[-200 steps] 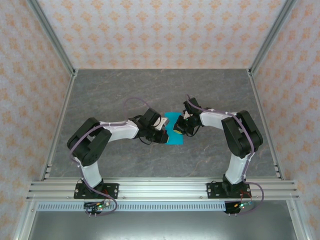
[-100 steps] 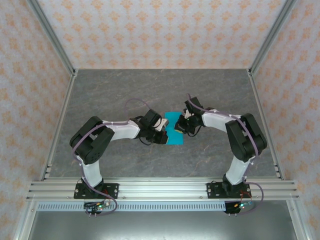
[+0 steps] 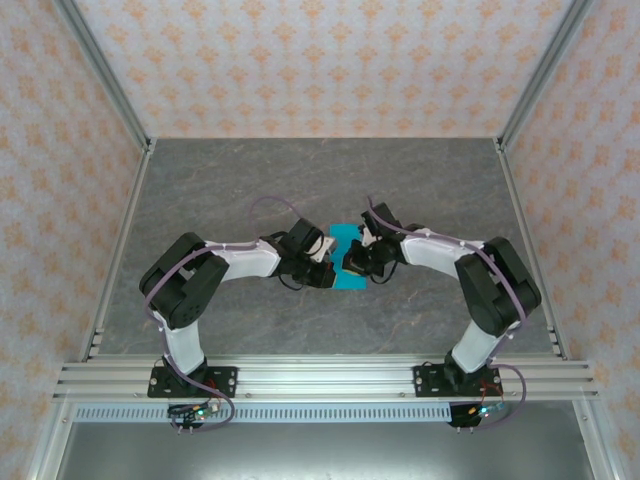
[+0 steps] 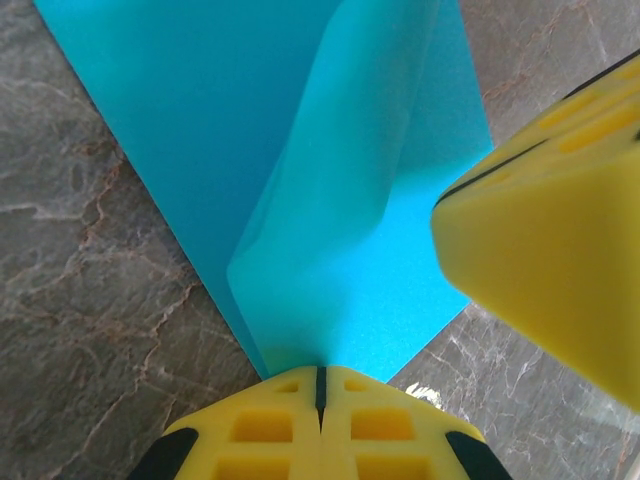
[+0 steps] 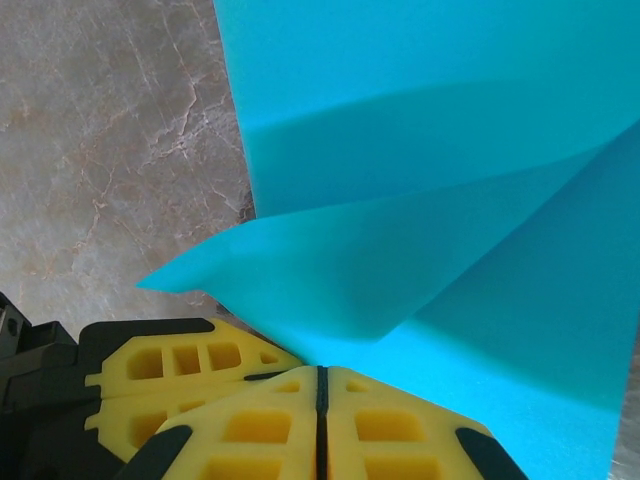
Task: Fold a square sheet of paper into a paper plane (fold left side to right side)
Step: Fold the triangle a second time at the center of the table.
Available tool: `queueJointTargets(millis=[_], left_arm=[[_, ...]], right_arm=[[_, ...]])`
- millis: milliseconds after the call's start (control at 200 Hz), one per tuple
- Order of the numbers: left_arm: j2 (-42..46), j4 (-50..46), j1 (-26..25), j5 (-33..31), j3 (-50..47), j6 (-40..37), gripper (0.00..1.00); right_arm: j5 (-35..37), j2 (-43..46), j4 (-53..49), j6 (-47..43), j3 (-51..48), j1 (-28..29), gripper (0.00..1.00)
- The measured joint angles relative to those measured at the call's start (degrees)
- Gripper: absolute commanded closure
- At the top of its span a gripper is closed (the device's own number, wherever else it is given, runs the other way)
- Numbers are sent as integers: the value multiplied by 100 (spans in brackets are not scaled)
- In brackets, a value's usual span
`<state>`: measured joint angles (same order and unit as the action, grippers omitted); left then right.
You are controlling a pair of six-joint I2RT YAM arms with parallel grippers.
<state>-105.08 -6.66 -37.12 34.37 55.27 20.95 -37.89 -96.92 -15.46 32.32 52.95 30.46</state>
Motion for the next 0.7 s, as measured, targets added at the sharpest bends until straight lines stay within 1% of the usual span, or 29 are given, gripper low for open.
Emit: queueJointTargets(millis=[696], left_arm=[[0, -166, -79, -208, 96, -44, 100]], right_arm=[[-13, -468, 131, 0, 262, 144, 89]])
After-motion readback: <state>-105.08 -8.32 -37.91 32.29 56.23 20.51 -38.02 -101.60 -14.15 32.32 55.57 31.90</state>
